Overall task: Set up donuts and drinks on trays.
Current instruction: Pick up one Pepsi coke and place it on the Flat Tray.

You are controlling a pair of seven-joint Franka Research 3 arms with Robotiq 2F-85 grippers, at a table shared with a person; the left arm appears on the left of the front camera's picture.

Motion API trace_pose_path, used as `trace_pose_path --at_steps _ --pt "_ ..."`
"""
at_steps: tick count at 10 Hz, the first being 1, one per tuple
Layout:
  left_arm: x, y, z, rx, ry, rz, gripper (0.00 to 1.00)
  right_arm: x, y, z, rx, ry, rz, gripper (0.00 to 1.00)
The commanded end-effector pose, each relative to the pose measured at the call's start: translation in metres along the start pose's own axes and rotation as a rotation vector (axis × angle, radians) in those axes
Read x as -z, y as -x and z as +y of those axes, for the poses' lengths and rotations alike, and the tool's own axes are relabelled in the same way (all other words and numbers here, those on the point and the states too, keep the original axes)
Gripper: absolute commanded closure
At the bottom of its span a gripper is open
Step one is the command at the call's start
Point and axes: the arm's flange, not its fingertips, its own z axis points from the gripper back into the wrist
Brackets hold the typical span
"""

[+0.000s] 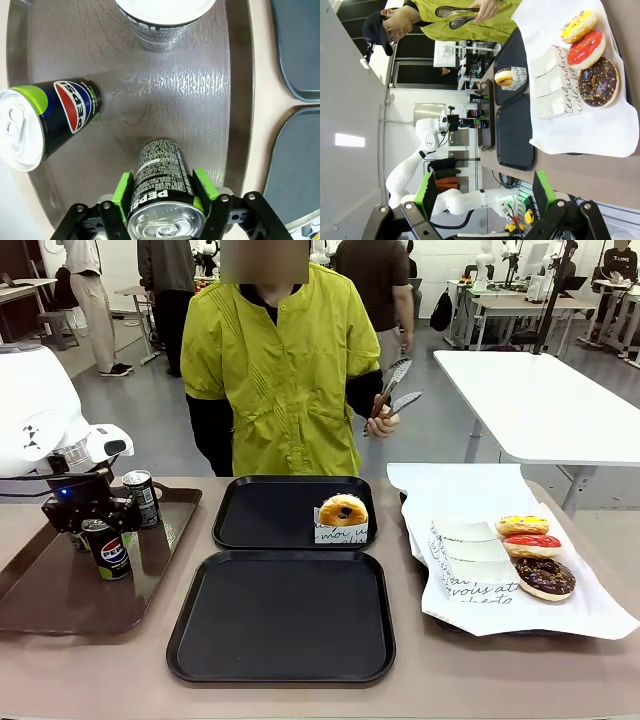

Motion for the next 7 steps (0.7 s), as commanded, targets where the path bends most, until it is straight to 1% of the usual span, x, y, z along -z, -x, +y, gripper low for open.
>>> trace_pose_path --at_steps 1,2,3,4,5,6,7 --pt "0.001 0.005 -0.004 -0.018 -0.029 0.005 0.93 0.0 0.0 0.001 -0.003 -0.002 0.002 0.0" --pt "0.001 0.004 -0.004 -0.021 -0.032 0.006 1.0 0.0 0.0 0.001 -0.003 -0.002 0.002 0.0" --pt "0.0 0.004 -0.004 -0.028 -0.038 0.004 1.0 0.0 0.0 0.001 -0.003 -0.002 0.002 0.0" --pt "-0.004 0.001 -0.006 -0.088 -0.042 0.004 1.0 0.0 0.0 0.001 -0.003 -0.002 0.002 0.0" --pt "-0.022 0.001 -0.011 -0.08 -0.009 0.018 1.0 0.0 0.0 0.001 -0.003 -0.002 0.002 0.0" --pt "-0.05 0.003 -0.019 -0.063 0.004 0.013 1.0 0.0 0.0 0.001 -0.003 -0.002 0.002 0.0" --pt "-0.082 0.002 -0.024 -0.068 0.016 0.03 1.0 0.0 0.0 0.001 -0.003 -0.002 0.002 0.0"
